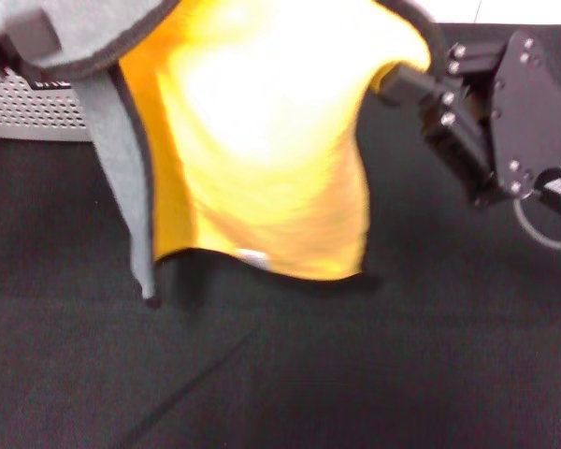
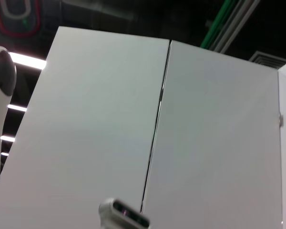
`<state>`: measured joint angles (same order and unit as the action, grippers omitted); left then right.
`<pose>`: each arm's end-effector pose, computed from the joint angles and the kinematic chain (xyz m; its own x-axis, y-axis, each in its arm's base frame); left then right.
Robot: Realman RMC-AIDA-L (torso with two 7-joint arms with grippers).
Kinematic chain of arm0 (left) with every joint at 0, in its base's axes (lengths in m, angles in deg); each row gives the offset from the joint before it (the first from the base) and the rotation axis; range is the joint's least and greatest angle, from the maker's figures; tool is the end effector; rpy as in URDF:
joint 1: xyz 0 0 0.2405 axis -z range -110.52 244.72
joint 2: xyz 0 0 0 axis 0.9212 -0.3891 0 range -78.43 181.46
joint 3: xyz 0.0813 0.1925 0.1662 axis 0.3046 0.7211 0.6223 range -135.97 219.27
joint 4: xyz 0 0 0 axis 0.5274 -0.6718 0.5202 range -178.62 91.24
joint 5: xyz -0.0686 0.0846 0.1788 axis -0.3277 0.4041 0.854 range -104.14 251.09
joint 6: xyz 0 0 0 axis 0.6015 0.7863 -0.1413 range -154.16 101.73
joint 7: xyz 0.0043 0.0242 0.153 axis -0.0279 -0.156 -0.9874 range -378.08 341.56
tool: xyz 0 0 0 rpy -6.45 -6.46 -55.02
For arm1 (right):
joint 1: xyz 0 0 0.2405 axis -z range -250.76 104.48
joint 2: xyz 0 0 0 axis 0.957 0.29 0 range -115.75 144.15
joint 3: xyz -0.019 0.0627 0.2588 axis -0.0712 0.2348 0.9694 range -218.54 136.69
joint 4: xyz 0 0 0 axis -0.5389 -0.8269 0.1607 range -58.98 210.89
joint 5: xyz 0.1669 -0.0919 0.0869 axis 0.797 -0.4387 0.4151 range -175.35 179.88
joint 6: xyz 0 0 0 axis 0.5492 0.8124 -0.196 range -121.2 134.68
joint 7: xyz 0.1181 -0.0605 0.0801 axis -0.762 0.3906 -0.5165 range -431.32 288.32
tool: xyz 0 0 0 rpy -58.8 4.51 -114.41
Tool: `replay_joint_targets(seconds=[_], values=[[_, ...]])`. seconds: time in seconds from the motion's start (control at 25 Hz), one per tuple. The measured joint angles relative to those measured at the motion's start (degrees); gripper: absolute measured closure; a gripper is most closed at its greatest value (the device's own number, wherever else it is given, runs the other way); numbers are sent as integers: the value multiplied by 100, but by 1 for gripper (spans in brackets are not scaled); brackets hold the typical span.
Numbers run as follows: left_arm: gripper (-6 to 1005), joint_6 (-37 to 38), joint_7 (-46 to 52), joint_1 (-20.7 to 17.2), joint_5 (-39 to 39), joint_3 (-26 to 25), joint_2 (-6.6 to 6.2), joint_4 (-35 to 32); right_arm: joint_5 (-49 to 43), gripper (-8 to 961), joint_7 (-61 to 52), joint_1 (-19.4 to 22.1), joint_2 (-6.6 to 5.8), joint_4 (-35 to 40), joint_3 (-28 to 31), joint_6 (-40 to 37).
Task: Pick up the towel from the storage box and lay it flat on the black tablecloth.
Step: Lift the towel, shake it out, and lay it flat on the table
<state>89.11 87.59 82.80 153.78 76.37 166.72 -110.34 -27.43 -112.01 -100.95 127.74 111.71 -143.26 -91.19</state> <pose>-0.2259 0.2646 0.1453 0.5558 0.1651 0.8148 0.3857 -0.9194 -0.0768 0.1426 0.2976 -0.0067 0.3193 0.2987 -0.8993 0.0363 -0.9522 -0.3034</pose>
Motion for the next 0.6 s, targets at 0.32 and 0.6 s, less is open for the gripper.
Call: replay_joint_targets(seconds=[0.32,0.6], values=[[821,-3,-660,38,261,9,-29,817,-738,945,-733,6,-93,908,961,-23],[814,-32,-1226,257,722,9,-55,1553,-1957,945,-1810,-129,102,2048,2131,188]])
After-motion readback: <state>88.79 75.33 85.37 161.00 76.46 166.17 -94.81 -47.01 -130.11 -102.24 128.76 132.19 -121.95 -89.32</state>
